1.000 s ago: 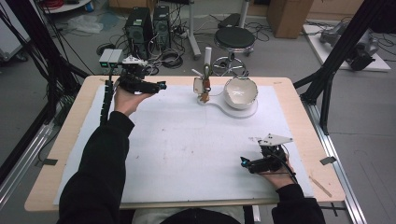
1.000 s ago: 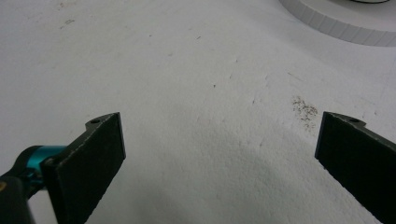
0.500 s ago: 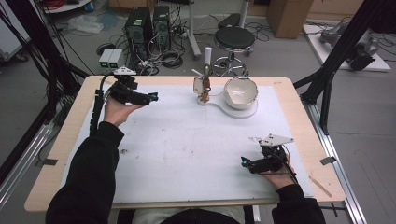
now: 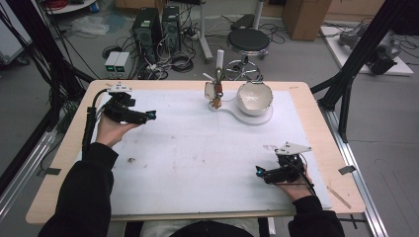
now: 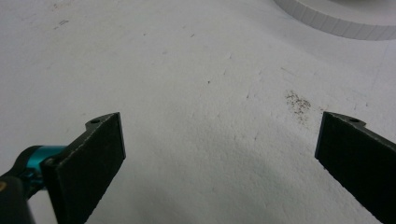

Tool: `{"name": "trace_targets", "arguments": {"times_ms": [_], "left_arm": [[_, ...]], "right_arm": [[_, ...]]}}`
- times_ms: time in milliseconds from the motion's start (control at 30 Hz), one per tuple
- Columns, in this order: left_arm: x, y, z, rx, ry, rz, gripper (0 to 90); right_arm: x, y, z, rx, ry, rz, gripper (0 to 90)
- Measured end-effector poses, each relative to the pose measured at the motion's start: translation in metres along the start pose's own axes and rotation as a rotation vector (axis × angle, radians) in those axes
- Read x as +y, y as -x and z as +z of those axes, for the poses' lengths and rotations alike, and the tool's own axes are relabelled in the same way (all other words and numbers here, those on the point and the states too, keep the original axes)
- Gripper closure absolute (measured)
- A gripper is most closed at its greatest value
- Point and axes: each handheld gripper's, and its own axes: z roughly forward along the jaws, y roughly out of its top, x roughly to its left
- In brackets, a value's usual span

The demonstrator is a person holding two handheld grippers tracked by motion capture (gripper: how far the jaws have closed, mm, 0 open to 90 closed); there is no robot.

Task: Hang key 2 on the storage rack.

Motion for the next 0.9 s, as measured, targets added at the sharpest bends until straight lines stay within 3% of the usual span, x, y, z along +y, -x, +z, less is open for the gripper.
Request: {"name": "trace_targets", "arguments": {"times_ms": [400,567,900], "left_arm": [[-0.035,-0.003,-0.018,0.004,-0.02,-0.014,1.7],[-0.05,-0.003,-0.027,-0.011,0.004,-0.029,1.7],[-0.075,0.005,-0.041,0.003,-0.017,0.007,1.7]], "right_arm": [[0.0,0.0,0.001,-0.001,0.002,0.005,0.8],[0.0,0.0,0.0,0.001,0.003,0.008,0.8],[-0.001,0.001,-0.001,0.0,0.007,0.005,0.8]]}}
